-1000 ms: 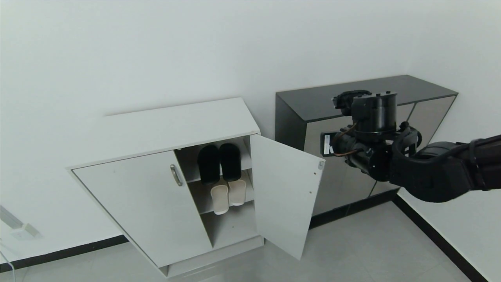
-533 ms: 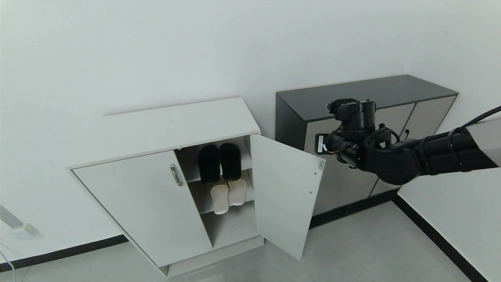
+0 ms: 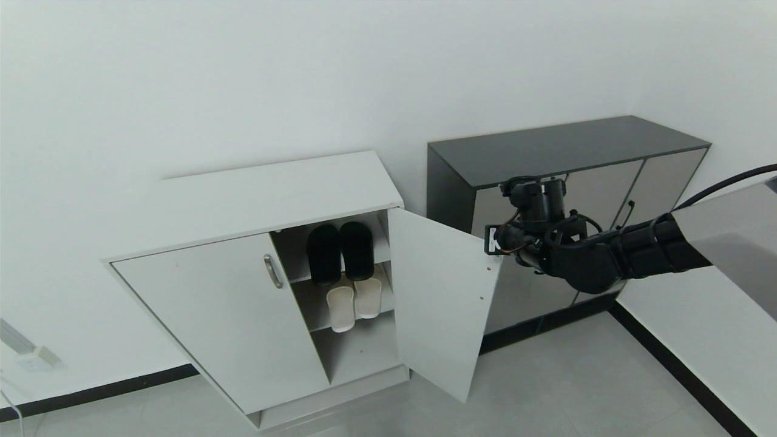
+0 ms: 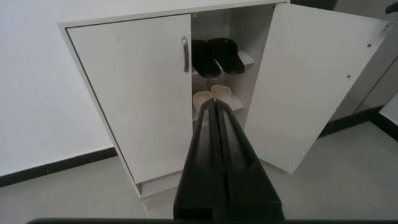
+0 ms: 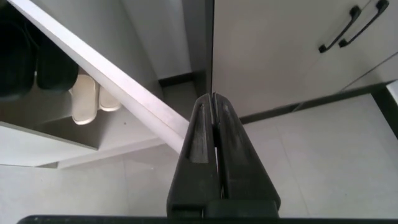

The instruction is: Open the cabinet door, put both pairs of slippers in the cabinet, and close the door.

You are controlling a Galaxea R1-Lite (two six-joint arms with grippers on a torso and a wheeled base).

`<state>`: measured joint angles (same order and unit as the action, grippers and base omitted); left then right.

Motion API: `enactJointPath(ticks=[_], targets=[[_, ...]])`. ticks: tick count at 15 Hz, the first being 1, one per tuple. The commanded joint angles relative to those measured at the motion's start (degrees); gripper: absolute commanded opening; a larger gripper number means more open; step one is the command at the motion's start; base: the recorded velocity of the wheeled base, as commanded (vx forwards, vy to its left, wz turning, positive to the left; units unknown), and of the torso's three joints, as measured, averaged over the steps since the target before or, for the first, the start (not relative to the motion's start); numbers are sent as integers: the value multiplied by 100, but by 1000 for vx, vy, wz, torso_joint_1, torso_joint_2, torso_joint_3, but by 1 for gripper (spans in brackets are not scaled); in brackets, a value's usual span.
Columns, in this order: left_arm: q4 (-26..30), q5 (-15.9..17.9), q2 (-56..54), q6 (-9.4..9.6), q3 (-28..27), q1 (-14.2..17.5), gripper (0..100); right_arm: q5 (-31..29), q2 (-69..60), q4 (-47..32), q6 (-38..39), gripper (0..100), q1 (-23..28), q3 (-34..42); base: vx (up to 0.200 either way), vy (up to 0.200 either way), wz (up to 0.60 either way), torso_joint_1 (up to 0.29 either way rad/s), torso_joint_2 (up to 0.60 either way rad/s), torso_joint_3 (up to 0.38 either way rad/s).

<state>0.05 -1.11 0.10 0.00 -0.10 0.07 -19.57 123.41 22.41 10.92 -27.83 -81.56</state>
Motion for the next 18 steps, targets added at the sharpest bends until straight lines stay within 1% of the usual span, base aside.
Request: enactJointPath(ticks=[1, 7, 10, 13, 16, 18], targets=[[-5, -3, -1, 0, 1, 1, 0, -3, 96, -8, -2, 0, -3, -10, 0, 0, 0, 0, 0, 0], [4, -3, -1, 0, 1, 1, 0, -3, 114, -87, -2, 0, -21, -10, 0, 0, 0, 0, 0, 0], [-5, -3, -1, 0, 1, 1, 0, -3, 43, -96, 6, 0, -135, 70, 0, 0, 0, 0, 0, 0], [4, -3, -1, 0, 1, 1, 0, -3, -194, -87, -2, 0, -363, 289, 0, 0, 0, 0, 0, 0], [-5, -3, -1, 0, 1, -7, 0, -3, -642, -43, -2, 0, -873, 781, 0, 0, 0, 0, 0, 0], [4, -3, -1, 0, 1, 1, 0, -12, -853, -8, -2, 0, -1137, 966, 0, 0, 0, 0, 0, 0]])
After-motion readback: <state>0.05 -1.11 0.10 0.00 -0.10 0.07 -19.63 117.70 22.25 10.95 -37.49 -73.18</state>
